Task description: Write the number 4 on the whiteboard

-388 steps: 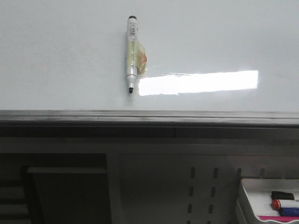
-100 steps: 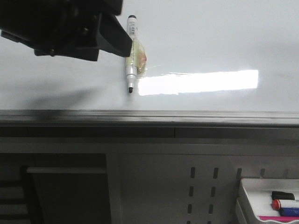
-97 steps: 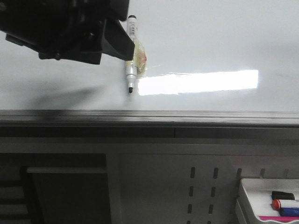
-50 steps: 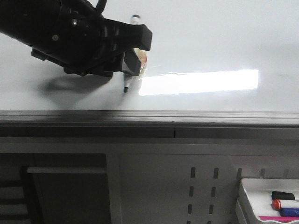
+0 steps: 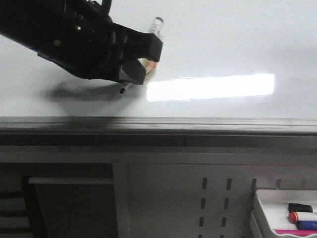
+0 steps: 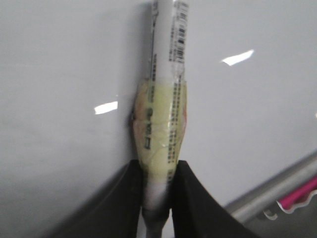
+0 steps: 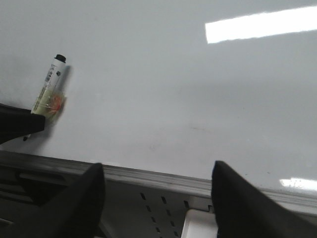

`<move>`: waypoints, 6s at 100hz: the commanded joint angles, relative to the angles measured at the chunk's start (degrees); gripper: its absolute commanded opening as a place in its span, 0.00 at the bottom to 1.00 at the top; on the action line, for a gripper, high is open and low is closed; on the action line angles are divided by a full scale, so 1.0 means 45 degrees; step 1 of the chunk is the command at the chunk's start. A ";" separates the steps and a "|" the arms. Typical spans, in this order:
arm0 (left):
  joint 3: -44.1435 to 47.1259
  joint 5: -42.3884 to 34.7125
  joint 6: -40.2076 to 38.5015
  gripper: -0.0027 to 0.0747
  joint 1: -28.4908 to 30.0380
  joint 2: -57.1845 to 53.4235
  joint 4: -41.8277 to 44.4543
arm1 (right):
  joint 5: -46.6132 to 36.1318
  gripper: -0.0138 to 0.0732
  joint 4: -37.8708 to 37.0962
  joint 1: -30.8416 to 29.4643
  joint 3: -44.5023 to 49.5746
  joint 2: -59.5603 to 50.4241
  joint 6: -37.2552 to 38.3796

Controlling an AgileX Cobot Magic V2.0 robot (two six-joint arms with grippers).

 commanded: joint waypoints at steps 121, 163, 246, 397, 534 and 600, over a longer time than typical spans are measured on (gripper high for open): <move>-0.0422 0.6049 0.4011 0.01 -0.3266 -0.4431 0.6995 | -0.2121 0.64 0.4493 0.8238 -0.2618 0.6425 -0.7655; -0.0422 0.6029 0.4011 0.01 -0.3266 -0.4431 0.6969 | -0.2713 0.14 0.4395 0.8238 -0.2618 0.6541 -0.7655; -0.0422 0.4893 0.1568 0.59 -0.2549 -0.5740 0.6633 | -0.2419 0.08 0.2912 0.8215 -0.2592 0.6541 -0.7655; 0.5955 0.2273 -0.2515 0.01 -0.0672 -1.4940 0.4185 | -0.5141 0.09 0.2611 0.1992 -0.5253 1.1017 -0.7655; 0.5955 0.1831 -0.2515 0.01 -0.0672 -1.4940 0.4213 | 0.0106 0.09 0.3648 -0.1075 -0.5282 1.0436 -0.7655; 0.5955 0.1724 -0.2515 0.01 -0.0672 -1.4940 0.4213 | 0.0144 0.09 0.4321 0.0128 -0.6454 0.9319 -0.7655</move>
